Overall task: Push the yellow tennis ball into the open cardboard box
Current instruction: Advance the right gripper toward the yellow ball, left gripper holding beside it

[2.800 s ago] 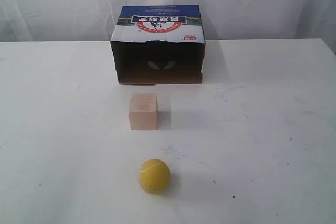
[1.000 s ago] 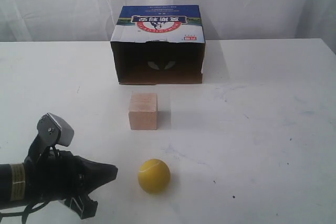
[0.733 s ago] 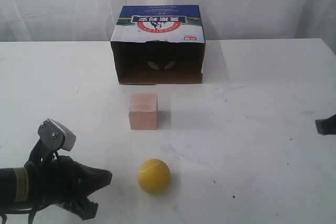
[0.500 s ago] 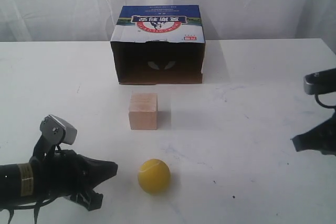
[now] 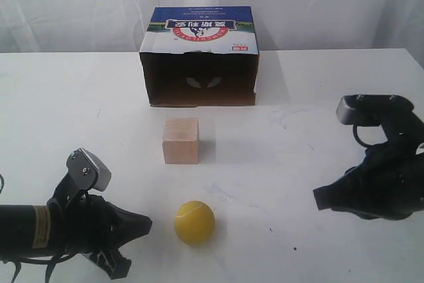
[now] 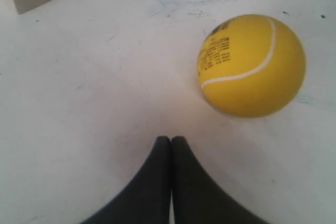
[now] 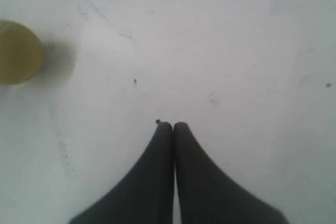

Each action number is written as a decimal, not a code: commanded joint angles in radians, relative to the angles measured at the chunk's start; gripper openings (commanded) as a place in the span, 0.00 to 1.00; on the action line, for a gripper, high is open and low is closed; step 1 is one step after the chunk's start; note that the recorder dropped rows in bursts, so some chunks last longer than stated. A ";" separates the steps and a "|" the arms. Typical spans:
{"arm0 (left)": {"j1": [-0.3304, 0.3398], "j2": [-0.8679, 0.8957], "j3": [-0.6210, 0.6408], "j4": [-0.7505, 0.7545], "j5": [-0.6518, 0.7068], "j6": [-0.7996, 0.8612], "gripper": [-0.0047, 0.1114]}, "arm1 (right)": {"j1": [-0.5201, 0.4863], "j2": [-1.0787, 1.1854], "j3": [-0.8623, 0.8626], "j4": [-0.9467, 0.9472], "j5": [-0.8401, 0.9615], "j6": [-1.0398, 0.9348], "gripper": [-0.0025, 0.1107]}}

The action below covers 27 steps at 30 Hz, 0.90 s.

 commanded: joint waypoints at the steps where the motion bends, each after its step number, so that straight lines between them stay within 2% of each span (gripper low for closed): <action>1: -0.004 0.055 -0.012 0.003 -0.080 -0.011 0.04 | 0.023 0.001 0.045 0.144 -0.028 -0.160 0.02; 6: -0.004 0.115 -0.048 0.032 -0.099 -0.029 0.04 | 0.023 0.001 0.057 0.204 -0.067 -0.206 0.02; 12: -0.015 0.139 -0.056 0.041 -0.188 -0.058 0.04 | 0.023 0.011 0.057 0.204 -0.014 -0.268 0.02; 20: -0.118 0.146 -0.056 -0.030 -0.133 -0.036 0.04 | 0.023 0.048 0.057 0.213 0.023 -0.334 0.02; 24: -0.147 0.145 -0.056 -0.115 -0.125 -0.010 0.04 | 0.023 0.091 0.057 0.269 -0.001 -0.374 0.02; 27: -0.154 0.145 -0.085 -0.094 -0.119 -0.017 0.04 | 0.023 0.127 0.057 0.282 -0.036 -0.380 0.02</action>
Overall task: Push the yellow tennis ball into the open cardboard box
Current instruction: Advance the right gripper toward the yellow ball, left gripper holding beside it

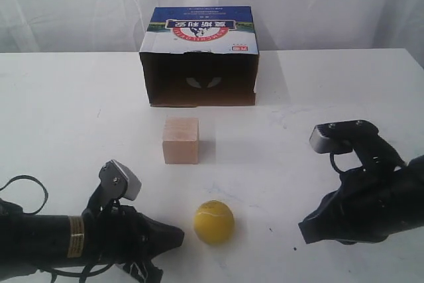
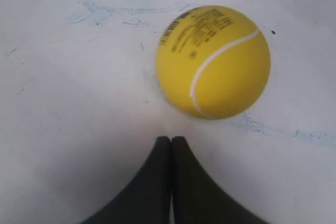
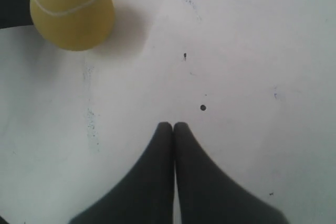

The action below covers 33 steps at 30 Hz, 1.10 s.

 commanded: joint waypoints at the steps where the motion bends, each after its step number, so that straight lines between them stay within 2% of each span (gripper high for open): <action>1: -0.013 -0.001 -0.041 0.015 0.020 0.000 0.04 | 0.000 0.051 0.003 0.039 -0.046 -0.030 0.02; 6: -0.013 -0.001 -0.104 0.034 0.026 -0.058 0.04 | 0.000 0.072 0.003 0.068 -0.001 -0.053 0.02; 12: -0.013 -0.001 -0.137 0.088 0.032 -0.107 0.04 | 0.012 0.070 0.003 0.240 0.127 -0.196 0.02; 23: -0.013 -0.001 -0.135 0.087 0.046 -0.109 0.04 | 0.166 0.113 0.003 0.311 0.045 -0.230 0.02; 33: -0.013 -0.003 -0.135 0.000 0.058 -0.067 0.04 | 0.186 0.210 0.003 0.311 -0.104 -0.180 0.02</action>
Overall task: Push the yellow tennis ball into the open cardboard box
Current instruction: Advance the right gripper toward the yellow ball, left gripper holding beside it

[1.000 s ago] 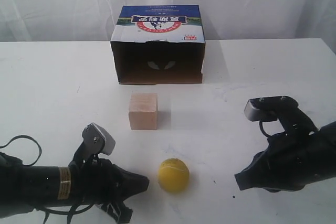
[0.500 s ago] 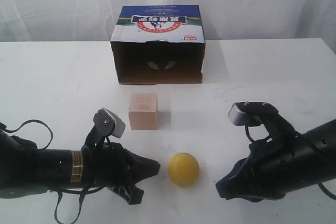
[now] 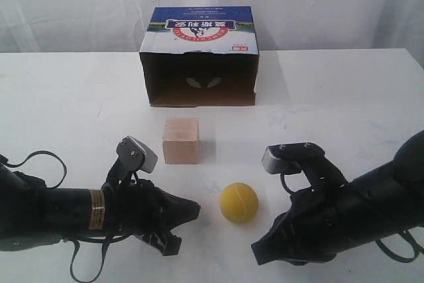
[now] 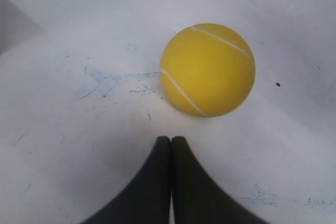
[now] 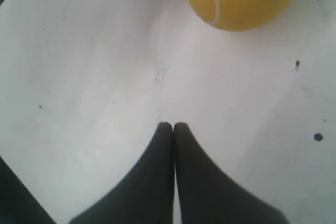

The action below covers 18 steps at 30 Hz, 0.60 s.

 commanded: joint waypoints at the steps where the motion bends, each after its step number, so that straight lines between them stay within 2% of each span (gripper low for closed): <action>1: -0.005 -0.008 -0.001 -0.076 0.005 0.042 0.04 | 0.004 0.073 0.003 0.006 -0.071 0.004 0.02; 4: -0.005 -0.050 0.002 -0.080 0.047 0.068 0.04 | 0.004 0.110 0.003 0.008 -0.067 0.004 0.02; 6: -0.005 -0.100 0.023 -0.135 0.112 0.134 0.04 | 0.004 0.118 0.003 0.028 -0.091 -0.007 0.02; 8: -0.005 -0.163 0.059 -0.177 0.188 0.198 0.04 | 0.004 0.118 -0.003 0.113 -0.087 -0.069 0.02; 13: -0.005 -0.241 0.115 -0.212 0.217 0.261 0.04 | 0.004 0.118 -0.003 0.244 0.013 -0.137 0.02; 18: -0.005 -0.261 0.131 -0.318 0.232 0.322 0.04 | 0.046 0.118 -0.003 0.328 -0.049 -0.215 0.02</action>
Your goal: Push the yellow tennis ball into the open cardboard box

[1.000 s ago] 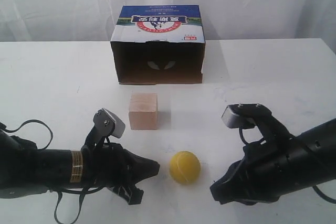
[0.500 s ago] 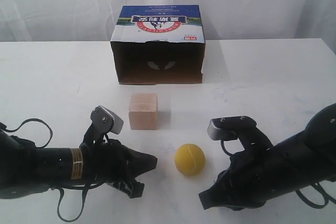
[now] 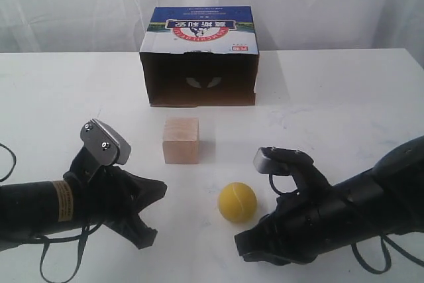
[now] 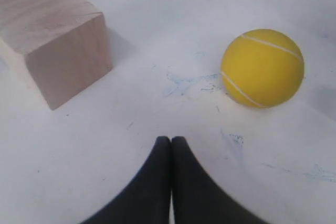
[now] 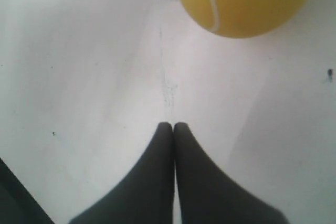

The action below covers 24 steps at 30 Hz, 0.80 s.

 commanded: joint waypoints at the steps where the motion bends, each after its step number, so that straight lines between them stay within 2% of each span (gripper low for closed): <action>1: -0.004 -0.019 0.016 -0.095 0.023 0.058 0.04 | 0.046 0.003 -0.003 0.091 -0.053 -0.089 0.02; 9: -0.004 -0.021 0.016 -0.099 0.033 0.067 0.04 | 0.092 0.018 -0.003 0.239 -0.144 -0.201 0.02; 24: -0.004 -0.021 0.016 -0.101 0.054 0.067 0.04 | 0.092 0.117 -0.108 0.248 -0.224 -0.221 0.02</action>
